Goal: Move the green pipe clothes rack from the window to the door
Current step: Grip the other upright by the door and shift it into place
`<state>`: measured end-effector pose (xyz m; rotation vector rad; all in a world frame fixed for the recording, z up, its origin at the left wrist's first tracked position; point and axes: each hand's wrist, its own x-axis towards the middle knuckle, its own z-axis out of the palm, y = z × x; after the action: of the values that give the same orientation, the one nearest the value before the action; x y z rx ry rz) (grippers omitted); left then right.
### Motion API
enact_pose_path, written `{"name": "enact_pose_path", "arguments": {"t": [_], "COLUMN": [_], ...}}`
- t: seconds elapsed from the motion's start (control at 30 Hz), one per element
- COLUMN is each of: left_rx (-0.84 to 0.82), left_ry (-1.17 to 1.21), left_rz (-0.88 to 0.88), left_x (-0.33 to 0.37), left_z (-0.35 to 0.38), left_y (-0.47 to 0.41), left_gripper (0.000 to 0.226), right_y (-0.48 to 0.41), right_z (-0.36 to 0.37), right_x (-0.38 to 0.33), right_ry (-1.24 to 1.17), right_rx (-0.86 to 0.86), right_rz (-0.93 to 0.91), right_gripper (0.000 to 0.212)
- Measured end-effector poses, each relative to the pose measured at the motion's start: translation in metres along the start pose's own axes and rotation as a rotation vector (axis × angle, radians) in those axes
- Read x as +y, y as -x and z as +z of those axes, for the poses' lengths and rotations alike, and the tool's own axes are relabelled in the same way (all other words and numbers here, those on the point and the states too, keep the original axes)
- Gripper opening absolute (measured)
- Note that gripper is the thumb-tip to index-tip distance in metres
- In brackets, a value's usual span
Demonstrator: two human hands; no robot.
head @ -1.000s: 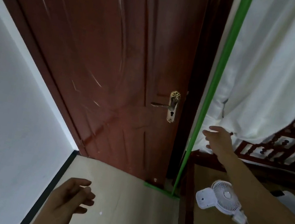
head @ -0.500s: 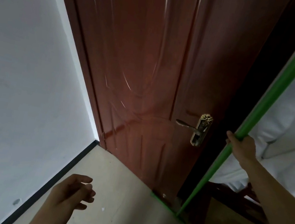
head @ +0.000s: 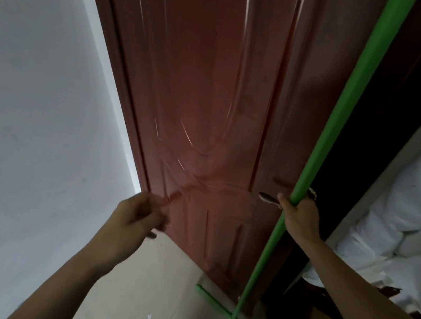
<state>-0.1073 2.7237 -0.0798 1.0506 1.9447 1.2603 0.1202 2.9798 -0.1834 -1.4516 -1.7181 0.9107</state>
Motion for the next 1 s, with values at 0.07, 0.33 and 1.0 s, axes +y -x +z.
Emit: {"name": "enact_pose_path", "arguments": {"t": [0.07, 0.33, 1.0], "left_rx": [-0.037, -0.119, 0.282], "left_ry": [-0.016, 0.062, -0.101], "left_rz": [0.071, 0.356, 0.379], "left_x": [0.023, 0.104, 0.052], "left_z": [0.003, 0.029, -0.139], "left_y": [-0.024, -0.127, -0.276], "left_gripper": [0.011, 0.028, 0.033], "right_y": [-0.002, -0.014, -0.046], "right_z": [0.017, 0.099, 0.323], "right_x": [-0.011, -0.073, -0.219], "right_ry": [-0.01, 0.03, 0.088], "right_rx": [-0.01, -0.103, -0.641], "right_rz": [-0.02, -0.061, -0.305], "right_gripper": [0.044, 0.046, 0.038]}}
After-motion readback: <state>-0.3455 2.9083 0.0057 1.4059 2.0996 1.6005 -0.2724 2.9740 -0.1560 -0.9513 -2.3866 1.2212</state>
